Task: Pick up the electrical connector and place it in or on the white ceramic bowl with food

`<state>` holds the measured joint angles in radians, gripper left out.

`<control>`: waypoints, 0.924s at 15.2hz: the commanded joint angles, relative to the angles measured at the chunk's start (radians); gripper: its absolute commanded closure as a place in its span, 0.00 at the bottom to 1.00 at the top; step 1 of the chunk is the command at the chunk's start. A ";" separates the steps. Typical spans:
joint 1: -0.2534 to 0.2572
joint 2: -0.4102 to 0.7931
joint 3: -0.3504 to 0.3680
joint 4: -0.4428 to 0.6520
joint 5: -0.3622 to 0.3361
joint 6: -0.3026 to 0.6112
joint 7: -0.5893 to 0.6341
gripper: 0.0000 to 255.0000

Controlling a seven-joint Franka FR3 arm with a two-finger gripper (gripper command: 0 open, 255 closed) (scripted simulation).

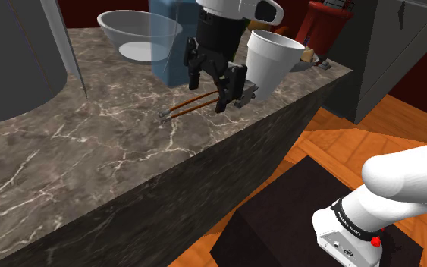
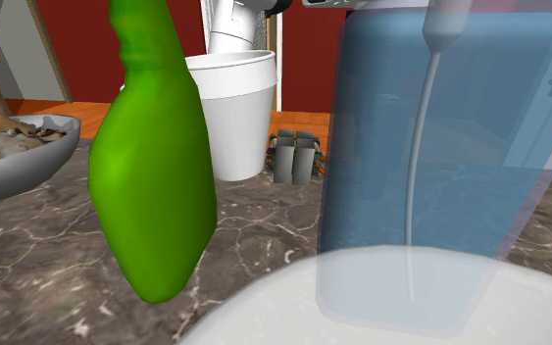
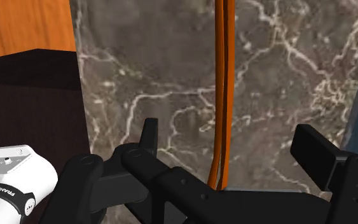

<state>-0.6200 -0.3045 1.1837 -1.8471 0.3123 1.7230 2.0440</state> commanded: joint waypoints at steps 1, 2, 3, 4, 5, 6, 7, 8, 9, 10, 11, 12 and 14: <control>0.000 0.000 0.000 0.000 0.000 0.001 0.000 0.00; 0.000 0.000 0.000 0.000 0.000 0.000 0.000 0.00; 0.000 0.000 0.000 0.000 0.000 0.000 0.000 0.00; 0.000 0.000 0.000 0.000 0.000 0.000 0.000 1.00; 0.000 0.000 0.000 0.000 0.000 0.000 0.000 1.00; 0.000 0.000 0.000 0.000 0.000 0.000 0.000 1.00; 0.000 0.000 0.000 0.000 0.000 0.000 0.000 1.00; 0.000 0.000 0.000 0.000 0.000 0.000 0.000 1.00; 0.000 0.000 0.000 0.000 0.000 0.000 0.000 1.00; 0.000 0.000 0.000 0.000 0.000 0.000 0.000 1.00; 0.000 0.000 0.000 0.000 0.000 0.000 0.000 1.00; 0.000 0.000 0.000 0.000 0.000 0.000 0.000 1.00; -0.001 0.002 -0.001 0.013 -0.002 -0.012 0.002 1.00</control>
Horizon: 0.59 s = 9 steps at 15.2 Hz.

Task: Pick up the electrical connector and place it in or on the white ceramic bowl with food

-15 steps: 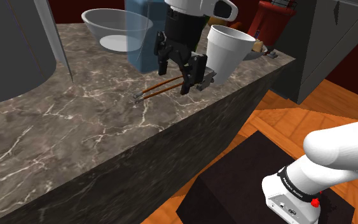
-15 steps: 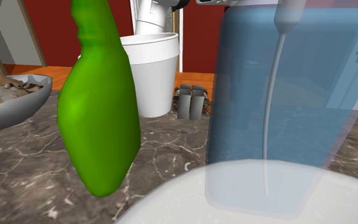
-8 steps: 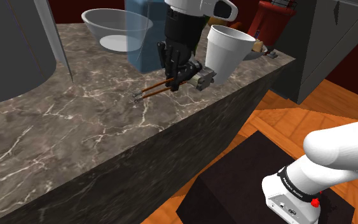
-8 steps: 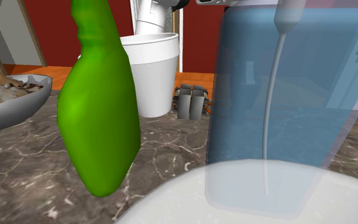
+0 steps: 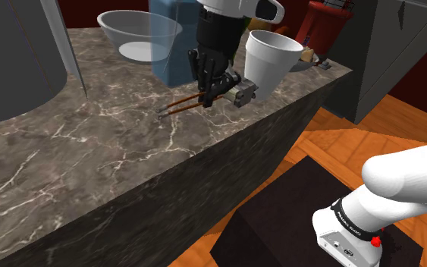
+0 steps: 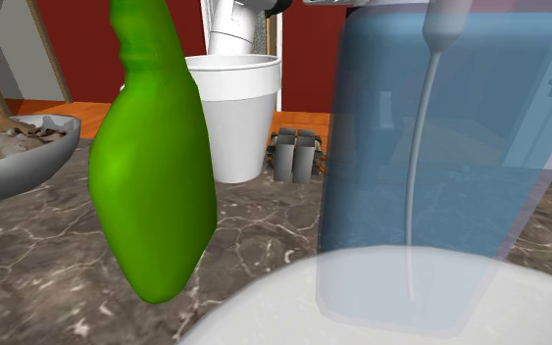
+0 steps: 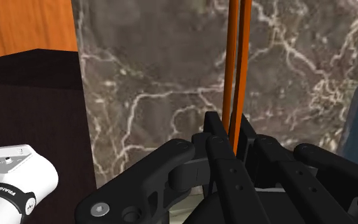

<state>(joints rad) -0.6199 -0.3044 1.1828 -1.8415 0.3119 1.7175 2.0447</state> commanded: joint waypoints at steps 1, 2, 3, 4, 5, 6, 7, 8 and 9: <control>-0.003 0.004 -0.001 0.022 -0.005 -0.020 0.003 1.00; -0.005 0.006 -0.002 0.036 -0.007 -0.033 0.006 1.00; -0.007 0.009 -0.002 0.051 -0.010 -0.046 0.008 1.00; -0.009 0.012 -0.001 0.066 -0.013 -0.058 0.011 1.00; -0.012 0.015 0.000 0.081 -0.017 -0.071 0.014 1.00; -0.015 0.019 0.001 0.096 -0.020 -0.084 0.017 1.00; -0.018 0.023 0.003 0.112 -0.024 -0.097 0.021 1.00; -0.021 0.028 0.006 0.128 -0.029 -0.110 0.024 1.00; -0.025 0.033 0.010 0.144 -0.033 -0.122 0.028 1.00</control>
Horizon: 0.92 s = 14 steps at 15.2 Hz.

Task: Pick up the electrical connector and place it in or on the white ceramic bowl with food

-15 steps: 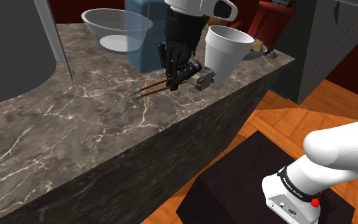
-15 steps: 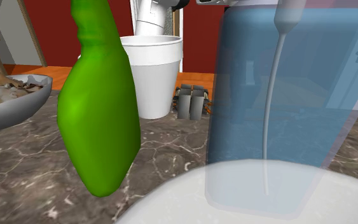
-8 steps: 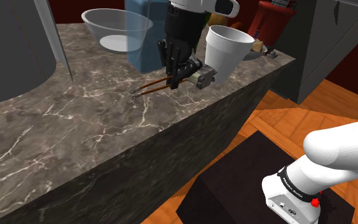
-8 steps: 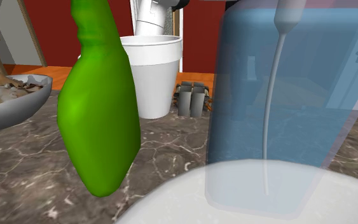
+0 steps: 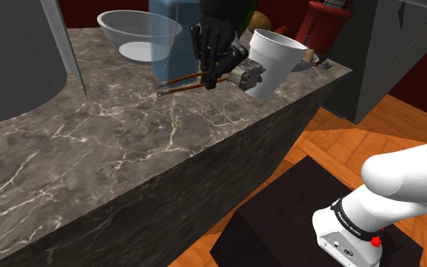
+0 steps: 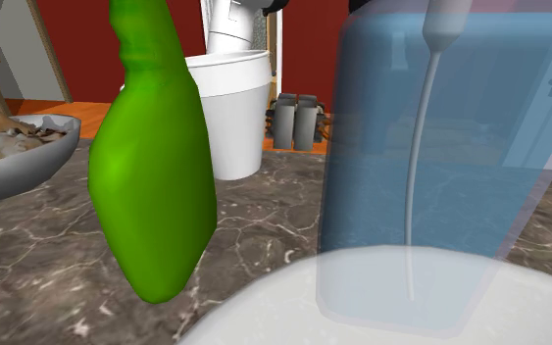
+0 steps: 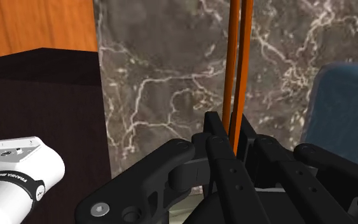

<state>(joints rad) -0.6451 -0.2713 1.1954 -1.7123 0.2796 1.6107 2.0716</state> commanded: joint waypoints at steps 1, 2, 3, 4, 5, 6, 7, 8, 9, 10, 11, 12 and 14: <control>-0.004 0.006 0.001 0.032 -0.006 -0.028 0.006 1.00; -0.009 0.012 0.006 0.048 -0.011 -0.041 0.011 1.00; -0.013 0.019 0.012 0.066 -0.017 -0.053 0.016 1.00; -0.019 0.027 0.019 0.083 -0.023 -0.066 0.021 1.00; -0.024 0.035 0.027 0.101 -0.030 -0.079 0.027 1.00; -0.031 0.044 0.035 0.119 -0.038 -0.092 0.034 1.00; -0.037 0.054 0.046 0.138 -0.046 -0.104 0.041 1.00; -0.045 0.065 0.058 0.157 -0.055 -0.117 0.048 1.00; -0.053 0.076 0.072 0.176 -0.066 -0.130 0.057 1.00; -0.062 0.090 0.087 0.196 -0.077 -0.142 0.066 1.00; -0.072 0.105 0.106 0.217 -0.091 -0.155 0.077 1.00; -0.083 0.121 0.128 0.237 -0.106 -0.168 0.089 1.00; -0.112 0.166 0.189 0.280 -0.147 -0.193 0.121 1.00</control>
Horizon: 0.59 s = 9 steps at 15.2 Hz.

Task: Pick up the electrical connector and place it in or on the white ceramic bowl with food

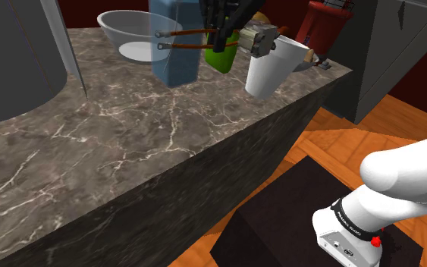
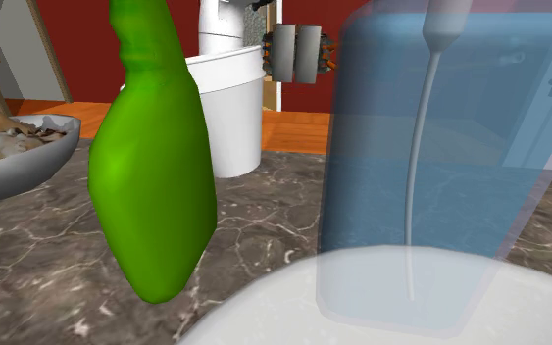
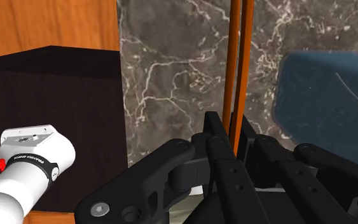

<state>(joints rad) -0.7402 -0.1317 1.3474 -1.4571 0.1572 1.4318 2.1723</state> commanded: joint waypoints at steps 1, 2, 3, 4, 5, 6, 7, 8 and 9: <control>-0.036 0.060 0.084 0.048 -0.058 -0.027 0.045 1.00; -0.059 0.126 0.164 0.070 -0.124 -0.039 0.092 1.00; 0.040 0.195 0.130 0.095 -0.195 -0.056 0.142 1.00; 0.072 0.273 0.173 0.122 -0.275 -0.078 0.198 1.00; 0.123 0.266 0.116 0.140 -0.268 -0.089 0.192 1.00; -0.065 0.150 0.171 0.112 -0.149 -0.080 0.088 1.00; -0.074 0.004 0.019 0.091 0.000 -0.087 -0.040 1.00; -0.081 -0.062 -0.056 0.071 0.062 -0.095 -0.110 1.00; -0.005 -0.060 -0.148 0.050 0.055 -0.092 -0.131 1.00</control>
<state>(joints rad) -0.7972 -0.1330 1.3243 -1.3900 0.1530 1.3504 2.1078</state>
